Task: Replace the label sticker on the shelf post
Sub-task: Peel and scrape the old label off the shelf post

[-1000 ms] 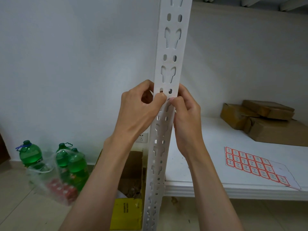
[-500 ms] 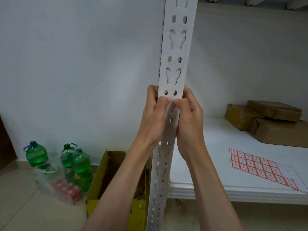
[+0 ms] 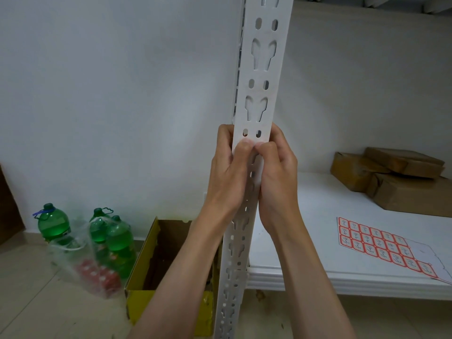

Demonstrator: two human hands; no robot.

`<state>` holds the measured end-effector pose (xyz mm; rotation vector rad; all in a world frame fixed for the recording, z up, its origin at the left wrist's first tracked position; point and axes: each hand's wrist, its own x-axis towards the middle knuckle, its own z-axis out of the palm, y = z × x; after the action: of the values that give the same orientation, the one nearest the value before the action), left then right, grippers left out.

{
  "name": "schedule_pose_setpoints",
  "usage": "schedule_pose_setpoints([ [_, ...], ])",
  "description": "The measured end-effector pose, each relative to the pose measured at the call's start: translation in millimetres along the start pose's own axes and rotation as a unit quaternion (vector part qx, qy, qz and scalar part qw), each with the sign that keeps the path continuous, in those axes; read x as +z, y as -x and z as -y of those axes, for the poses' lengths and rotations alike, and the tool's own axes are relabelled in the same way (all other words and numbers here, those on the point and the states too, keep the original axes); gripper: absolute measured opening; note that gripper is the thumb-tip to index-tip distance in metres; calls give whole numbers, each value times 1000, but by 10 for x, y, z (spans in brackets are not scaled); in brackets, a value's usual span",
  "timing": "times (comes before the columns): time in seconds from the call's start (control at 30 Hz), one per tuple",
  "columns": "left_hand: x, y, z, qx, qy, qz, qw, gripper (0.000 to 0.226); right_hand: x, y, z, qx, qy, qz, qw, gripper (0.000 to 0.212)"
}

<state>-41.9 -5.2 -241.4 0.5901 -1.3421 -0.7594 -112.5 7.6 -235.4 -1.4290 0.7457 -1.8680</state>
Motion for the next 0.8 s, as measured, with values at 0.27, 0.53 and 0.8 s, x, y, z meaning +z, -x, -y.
schedule_pose_setpoints([
  [0.27,15,59,26,15,-4,-7,1000,13,15,13,5,2,-2,0,1000,32],
  [0.53,27,67,15,9,10,-14,1000,12,14,13,-3,-2,-5,0,1000,32],
  [0.8,38,63,4,0,19,-18,1000,12,27,5,-5,-8,-3,-3,1000,31],
])
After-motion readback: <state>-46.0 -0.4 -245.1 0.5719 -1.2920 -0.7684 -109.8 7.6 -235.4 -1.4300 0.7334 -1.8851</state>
